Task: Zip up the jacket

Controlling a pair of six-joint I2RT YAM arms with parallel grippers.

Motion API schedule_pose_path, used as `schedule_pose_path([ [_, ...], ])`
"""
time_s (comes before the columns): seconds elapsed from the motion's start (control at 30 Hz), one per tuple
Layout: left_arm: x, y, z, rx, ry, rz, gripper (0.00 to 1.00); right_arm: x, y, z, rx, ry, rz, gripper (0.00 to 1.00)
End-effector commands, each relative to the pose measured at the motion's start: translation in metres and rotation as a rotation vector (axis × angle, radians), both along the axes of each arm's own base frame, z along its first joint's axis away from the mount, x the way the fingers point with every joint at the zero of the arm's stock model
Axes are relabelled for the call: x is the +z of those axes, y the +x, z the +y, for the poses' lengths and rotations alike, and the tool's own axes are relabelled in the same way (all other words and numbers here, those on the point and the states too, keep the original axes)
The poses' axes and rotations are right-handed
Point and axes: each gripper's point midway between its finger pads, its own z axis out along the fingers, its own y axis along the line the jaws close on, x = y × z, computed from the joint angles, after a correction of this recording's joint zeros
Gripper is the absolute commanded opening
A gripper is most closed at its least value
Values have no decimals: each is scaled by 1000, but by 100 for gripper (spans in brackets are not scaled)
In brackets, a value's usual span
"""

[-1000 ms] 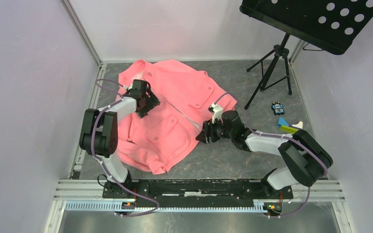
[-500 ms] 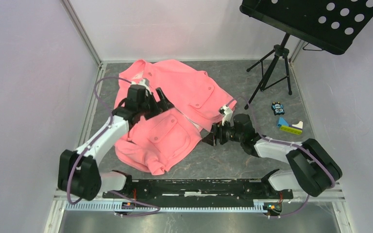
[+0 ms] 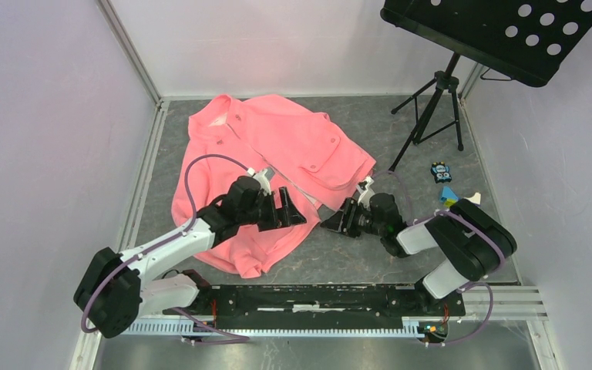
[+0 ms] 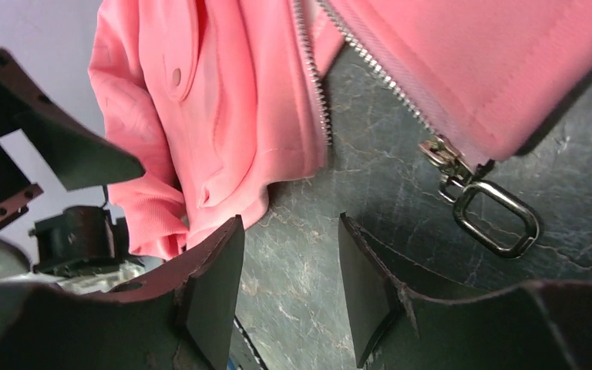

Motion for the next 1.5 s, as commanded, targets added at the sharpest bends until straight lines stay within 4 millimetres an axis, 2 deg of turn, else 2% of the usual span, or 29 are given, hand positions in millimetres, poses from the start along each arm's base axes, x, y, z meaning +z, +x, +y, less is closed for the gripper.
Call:
schedule_pose_path([
  [0.0,26,9,-12,28,-91,-48,92,13,13,18,-78,99,68,54],
  [0.13,28,7,-12,37,-103,-49,92,11,18,24,-129,122,102,54],
  [0.33,25,6,-12,72,-155,-35,89,8,34,27,-164,117,79,43],
  [0.5,17,2,-19,82,-218,7,88,15,44,29,-171,158,40,43],
  [0.6,15,3,-21,77,-219,20,88,21,48,29,-161,180,3,25],
  [0.7,13,6,-24,82,-235,28,87,23,52,24,-158,167,-34,23],
  [0.73,13,6,-26,82,-241,32,87,24,53,23,-152,165,-52,19],
  [0.83,11,9,-30,86,-258,43,85,37,51,25,-93,179,-157,0],
  [0.93,9,14,-34,88,-266,44,83,54,46,28,-23,197,-284,0],
  [1.03,8,20,-38,105,-289,52,76,64,40,32,47,196,-374,0],
  [1.23,9,36,-36,175,-391,84,64,68,32,31,93,189,-441,0],
  [1.47,3,45,-32,260,-471,150,61,72,24,36,129,198,-478,0],
])
